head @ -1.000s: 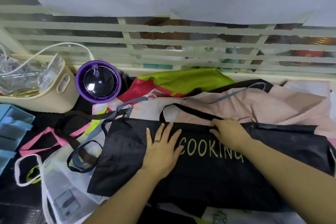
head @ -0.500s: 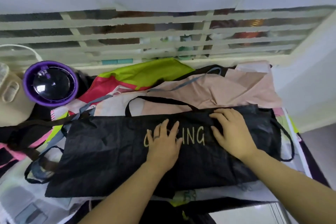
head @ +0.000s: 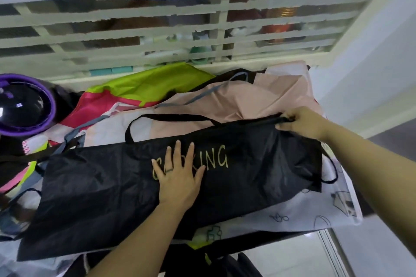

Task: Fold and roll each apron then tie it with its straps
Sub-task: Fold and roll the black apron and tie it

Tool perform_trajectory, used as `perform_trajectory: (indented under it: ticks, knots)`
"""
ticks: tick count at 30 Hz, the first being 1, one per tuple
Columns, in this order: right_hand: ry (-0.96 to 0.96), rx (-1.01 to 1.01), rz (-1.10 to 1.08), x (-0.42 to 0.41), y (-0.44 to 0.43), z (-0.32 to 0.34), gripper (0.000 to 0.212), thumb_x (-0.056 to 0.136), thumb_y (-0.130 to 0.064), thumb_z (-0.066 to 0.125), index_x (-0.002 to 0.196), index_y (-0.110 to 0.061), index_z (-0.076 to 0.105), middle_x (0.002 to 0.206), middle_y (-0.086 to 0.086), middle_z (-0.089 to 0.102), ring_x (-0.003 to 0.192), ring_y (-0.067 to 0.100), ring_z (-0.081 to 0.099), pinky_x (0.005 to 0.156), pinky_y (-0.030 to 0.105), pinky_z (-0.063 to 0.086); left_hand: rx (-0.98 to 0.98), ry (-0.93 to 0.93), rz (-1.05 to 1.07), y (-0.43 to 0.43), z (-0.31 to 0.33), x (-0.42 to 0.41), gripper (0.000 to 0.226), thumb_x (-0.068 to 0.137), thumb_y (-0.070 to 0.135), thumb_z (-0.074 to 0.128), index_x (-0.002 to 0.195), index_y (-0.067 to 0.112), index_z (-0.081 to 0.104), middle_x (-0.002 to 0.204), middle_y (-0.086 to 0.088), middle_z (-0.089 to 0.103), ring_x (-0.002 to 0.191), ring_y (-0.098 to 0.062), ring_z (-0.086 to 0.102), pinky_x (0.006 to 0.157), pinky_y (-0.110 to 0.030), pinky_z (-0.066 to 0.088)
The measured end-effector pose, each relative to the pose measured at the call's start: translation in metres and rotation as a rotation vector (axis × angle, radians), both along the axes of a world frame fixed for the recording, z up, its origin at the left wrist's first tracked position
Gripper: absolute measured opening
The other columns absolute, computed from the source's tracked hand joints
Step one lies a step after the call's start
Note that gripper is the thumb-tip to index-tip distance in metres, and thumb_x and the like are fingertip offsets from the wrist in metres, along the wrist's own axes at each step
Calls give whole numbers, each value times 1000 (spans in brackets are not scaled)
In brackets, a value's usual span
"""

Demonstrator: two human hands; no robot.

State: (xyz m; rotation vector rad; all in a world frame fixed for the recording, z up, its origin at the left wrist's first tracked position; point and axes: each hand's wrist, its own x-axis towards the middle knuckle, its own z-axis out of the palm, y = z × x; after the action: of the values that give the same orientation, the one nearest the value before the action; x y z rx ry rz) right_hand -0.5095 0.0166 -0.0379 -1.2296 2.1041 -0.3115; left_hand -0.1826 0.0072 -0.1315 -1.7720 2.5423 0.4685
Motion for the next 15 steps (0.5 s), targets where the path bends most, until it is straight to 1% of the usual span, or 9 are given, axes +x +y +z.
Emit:
perform_trajectory:
  ticks: [2, 4, 5, 7, 9, 10, 12, 15]
  knots:
    - [-63, -102, -127, 2, -5, 2, 21, 89, -17, 65, 85, 4, 66, 78, 9, 62, 75, 22, 53, 63, 23, 39, 31, -25, 29, -1, 1, -2, 72, 82, 66, -2, 147, 36, -11, 161, -3, -5, 147, -27, -7, 110, -60, -12]
    - [-60, -141, -262, 4, -5, -8, 22, 91, -16, 62, 90, 5, 67, 81, 12, 63, 76, 23, 54, 65, 27, 40, 77, -31, 83, -4, 3, -3, 69, 91, 66, 10, 150, 35, -9, 160, 0, -12, 146, -25, -14, 110, -60, -13]
    - [-52, -165, -324, 5, -3, -15, 20, 91, -17, 61, 92, 3, 67, 83, 11, 63, 78, 23, 54, 70, 28, 40, 98, -31, 109, -5, 5, -3, 67, 95, 62, 15, 151, 35, -7, 160, 1, -14, 146, -25, -15, 110, -60, -12]
    - [-45, -245, -436, 5, 4, -23, 15, 92, -19, 60, 99, -7, 66, 93, 4, 62, 89, 20, 54, 81, 27, 40, 110, -32, 126, -7, 7, -5, 65, 97, 58, 20, 152, 33, -4, 160, 1, -14, 146, -25, -16, 110, -60, -12]
    - [21, -334, -497, 6, 20, -23, 24, 92, -21, 60, 112, -11, 63, 101, -3, 58, 96, 15, 52, 89, 26, 39, 112, -45, 112, -8, 6, -5, 65, 97, 58, 19, 152, 33, -4, 160, 1, -14, 146, -25, -16, 111, -61, -11]
    - [76, -384, -506, 7, 32, -22, 26, 91, -22, 60, 114, -11, 62, 101, -5, 57, 95, 13, 52, 88, 25, 38, 111, -49, 110, -8, 6, -5, 65, 97, 57, 19, 152, 33, -4, 160, 1, -14, 146, -26, -16, 111, -61, -10]
    - [139, -473, -555, 13, 58, -18, 23, 90, -20, 59, 111, -10, 63, 99, -4, 58, 91, 15, 52, 83, 25, 38, 108, -48, 114, -8, 6, -6, 64, 97, 57, 19, 152, 32, -3, 160, 0, -14, 146, -26, -16, 111, -62, -10]
    - [62, -475, -710, 27, 101, -24, 13, 90, -20, 59, 99, -11, 63, 91, 0, 60, 87, 20, 56, 78, 28, 39, 110, -51, 116, -7, 7, -7, 64, 98, 56, 20, 152, 32, -1, 160, -1, -13, 146, -27, -15, 110, -62, -11]
